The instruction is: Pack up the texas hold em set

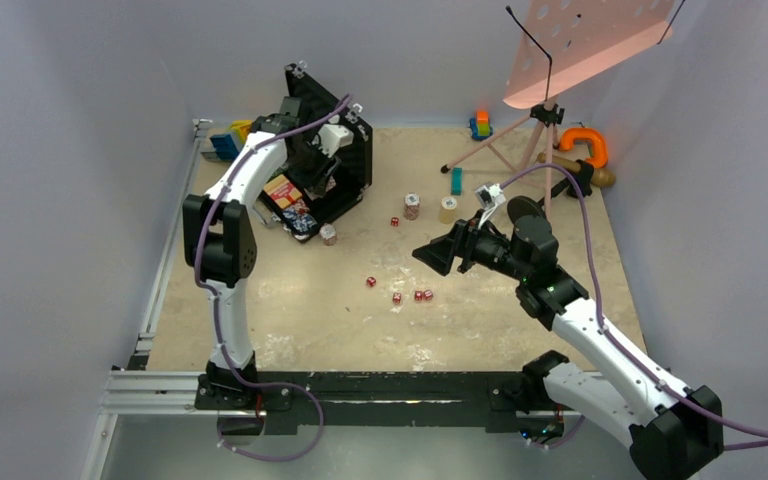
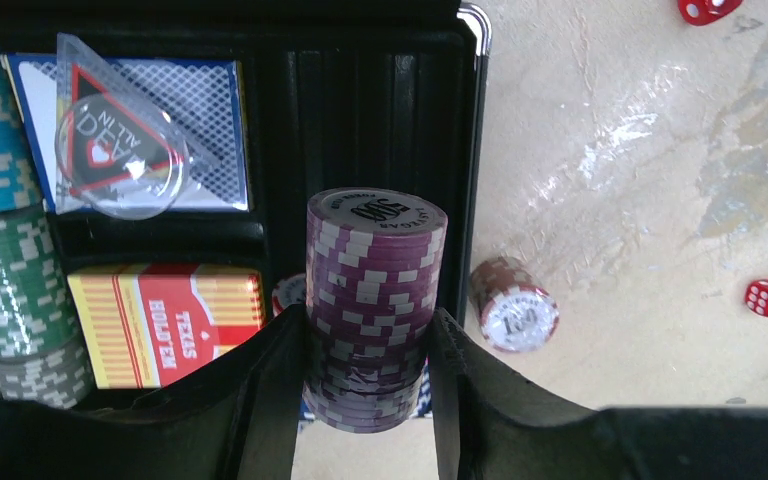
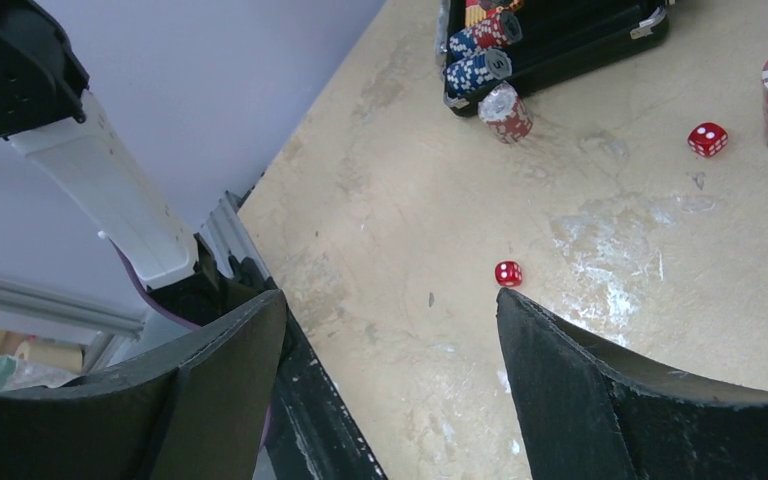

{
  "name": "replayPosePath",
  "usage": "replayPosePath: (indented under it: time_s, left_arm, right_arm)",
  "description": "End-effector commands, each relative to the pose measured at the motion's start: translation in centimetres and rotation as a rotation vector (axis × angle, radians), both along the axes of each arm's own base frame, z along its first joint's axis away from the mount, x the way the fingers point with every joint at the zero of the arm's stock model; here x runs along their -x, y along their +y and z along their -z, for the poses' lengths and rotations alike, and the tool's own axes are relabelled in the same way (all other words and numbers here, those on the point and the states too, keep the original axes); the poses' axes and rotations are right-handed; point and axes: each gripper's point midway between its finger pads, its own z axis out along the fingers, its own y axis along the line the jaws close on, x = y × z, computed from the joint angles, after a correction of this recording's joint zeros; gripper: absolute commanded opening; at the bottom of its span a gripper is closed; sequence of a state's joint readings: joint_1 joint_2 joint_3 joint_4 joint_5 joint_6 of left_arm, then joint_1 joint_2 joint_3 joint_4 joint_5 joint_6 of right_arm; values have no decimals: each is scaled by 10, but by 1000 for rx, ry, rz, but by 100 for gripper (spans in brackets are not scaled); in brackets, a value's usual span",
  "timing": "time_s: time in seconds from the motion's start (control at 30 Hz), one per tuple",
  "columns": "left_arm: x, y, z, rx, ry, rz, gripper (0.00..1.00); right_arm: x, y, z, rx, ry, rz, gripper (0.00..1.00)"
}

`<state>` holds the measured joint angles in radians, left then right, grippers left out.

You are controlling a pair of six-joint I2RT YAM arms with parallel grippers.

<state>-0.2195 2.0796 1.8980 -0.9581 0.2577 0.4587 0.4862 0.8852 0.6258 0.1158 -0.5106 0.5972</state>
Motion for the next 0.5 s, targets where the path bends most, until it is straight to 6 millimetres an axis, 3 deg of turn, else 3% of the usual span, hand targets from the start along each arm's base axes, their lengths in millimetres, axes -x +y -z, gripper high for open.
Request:
replayPosePath:
  time_s: [0.0,0.47]
  left_arm:
    - [-18,-7,-7,23,-30,44,0]
    - [-34,-6,20,1,-6,44,0]
  right_arm:
    - [-1,-7,-4,30,-43,32,81]
    - [1,-10,3,37,-18,46,80]
